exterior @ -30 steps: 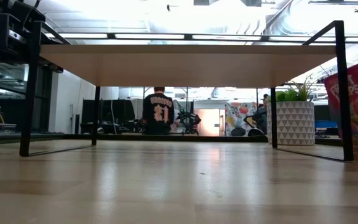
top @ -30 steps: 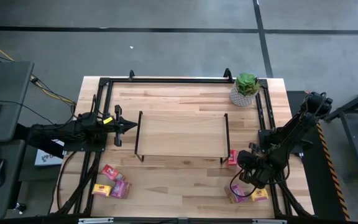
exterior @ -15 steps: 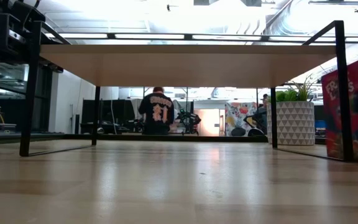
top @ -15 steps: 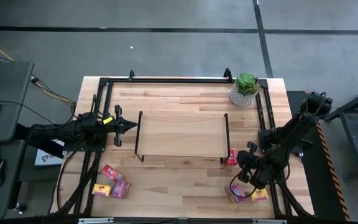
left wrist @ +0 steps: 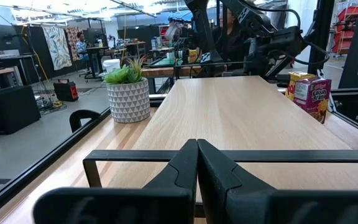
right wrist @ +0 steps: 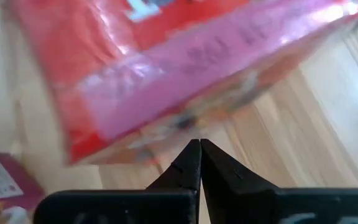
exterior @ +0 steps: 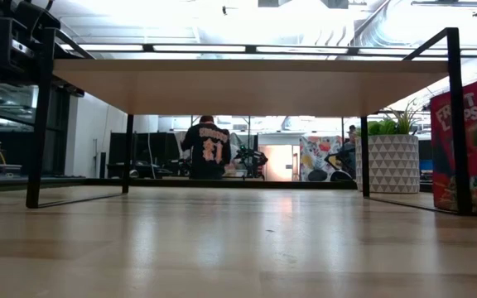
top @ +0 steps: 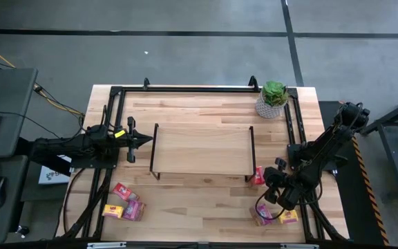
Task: Stack cereal on shelf
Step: Put the right red cereal box on the shelf
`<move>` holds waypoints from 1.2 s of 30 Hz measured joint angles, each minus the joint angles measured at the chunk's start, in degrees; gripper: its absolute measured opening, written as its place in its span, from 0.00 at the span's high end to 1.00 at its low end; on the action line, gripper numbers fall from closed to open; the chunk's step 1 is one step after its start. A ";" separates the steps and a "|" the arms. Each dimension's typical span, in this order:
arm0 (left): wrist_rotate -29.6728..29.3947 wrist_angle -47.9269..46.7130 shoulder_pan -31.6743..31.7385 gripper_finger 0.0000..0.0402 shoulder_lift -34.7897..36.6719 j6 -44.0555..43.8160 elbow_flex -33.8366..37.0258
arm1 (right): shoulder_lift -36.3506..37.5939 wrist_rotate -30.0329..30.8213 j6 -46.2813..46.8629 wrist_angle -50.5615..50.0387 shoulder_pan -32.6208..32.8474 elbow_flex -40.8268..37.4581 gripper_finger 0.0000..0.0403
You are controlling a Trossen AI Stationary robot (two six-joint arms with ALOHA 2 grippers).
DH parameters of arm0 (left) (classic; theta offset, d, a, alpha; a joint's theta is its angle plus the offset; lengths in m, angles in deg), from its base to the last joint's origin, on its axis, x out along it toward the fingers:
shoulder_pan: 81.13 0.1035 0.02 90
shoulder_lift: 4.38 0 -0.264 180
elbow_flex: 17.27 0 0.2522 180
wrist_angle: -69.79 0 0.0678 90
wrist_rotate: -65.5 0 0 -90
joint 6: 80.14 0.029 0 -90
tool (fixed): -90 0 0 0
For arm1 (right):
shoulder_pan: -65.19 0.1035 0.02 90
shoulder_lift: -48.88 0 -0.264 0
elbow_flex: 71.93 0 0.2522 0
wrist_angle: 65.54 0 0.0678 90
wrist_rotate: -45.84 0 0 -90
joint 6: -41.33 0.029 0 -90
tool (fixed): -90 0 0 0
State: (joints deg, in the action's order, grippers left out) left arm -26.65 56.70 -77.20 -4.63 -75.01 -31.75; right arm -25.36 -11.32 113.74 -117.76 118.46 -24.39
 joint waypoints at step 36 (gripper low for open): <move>-0.01 0.01 0.00 0.99 0.01 0.01 -0.02 | -0.05 -4.95 31.08 -30.75 -3.13 29.88 0.30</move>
State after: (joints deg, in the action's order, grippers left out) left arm -26.65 56.71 -77.20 -4.63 -75.00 -31.76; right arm -25.41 -16.27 144.83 -148.51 115.33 5.49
